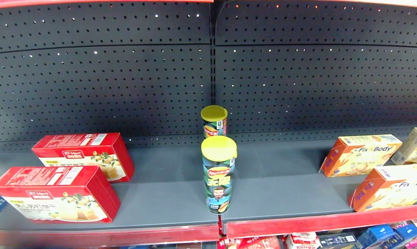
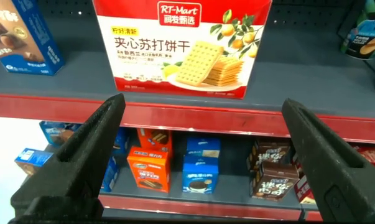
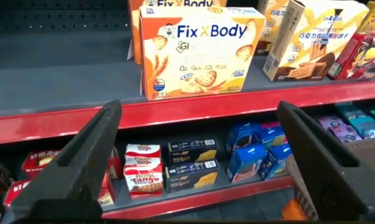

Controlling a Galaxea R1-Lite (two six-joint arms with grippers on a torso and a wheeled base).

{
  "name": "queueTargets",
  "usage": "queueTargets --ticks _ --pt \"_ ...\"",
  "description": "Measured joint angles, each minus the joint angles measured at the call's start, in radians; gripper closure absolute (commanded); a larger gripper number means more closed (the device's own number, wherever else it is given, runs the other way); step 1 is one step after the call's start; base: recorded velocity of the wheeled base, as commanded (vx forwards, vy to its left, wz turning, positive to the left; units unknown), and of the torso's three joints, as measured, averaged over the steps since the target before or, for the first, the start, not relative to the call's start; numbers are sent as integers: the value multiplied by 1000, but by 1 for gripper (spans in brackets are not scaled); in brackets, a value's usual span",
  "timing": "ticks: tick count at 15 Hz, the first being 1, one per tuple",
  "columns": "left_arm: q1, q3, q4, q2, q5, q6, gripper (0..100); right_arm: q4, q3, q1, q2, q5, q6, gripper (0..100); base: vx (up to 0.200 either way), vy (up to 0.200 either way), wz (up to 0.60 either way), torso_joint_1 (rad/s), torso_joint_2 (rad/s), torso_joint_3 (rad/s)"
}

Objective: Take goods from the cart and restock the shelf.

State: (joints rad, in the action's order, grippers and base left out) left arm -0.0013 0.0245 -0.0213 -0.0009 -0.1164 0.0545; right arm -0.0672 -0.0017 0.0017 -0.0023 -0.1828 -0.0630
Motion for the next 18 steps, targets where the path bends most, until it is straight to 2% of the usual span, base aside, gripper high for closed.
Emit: queueTargets --ticks 6,9,12,13,18 --pt "1 0 0 0 2 -1 0 -1 0 0 0 15 26 0 0 0 0 0 0 0" --pt "-1 0 0 0 2 -1 0 0 0 -1 0 106 36 0 0 0 0 0 0 0" --pt "-1 0 0 0 2 -1 0 50 -8 -1 0 268 67 0 0 0 0 0 0 0" --pt "0 0 0 0 2 0 0 61 -15 -1 0 293 67 0 0 0 0 0 0 0" --pt "0 0 0 0 2 -1 0 63 -21 -2 0 297 64 0 0 0 0 0 0 0"
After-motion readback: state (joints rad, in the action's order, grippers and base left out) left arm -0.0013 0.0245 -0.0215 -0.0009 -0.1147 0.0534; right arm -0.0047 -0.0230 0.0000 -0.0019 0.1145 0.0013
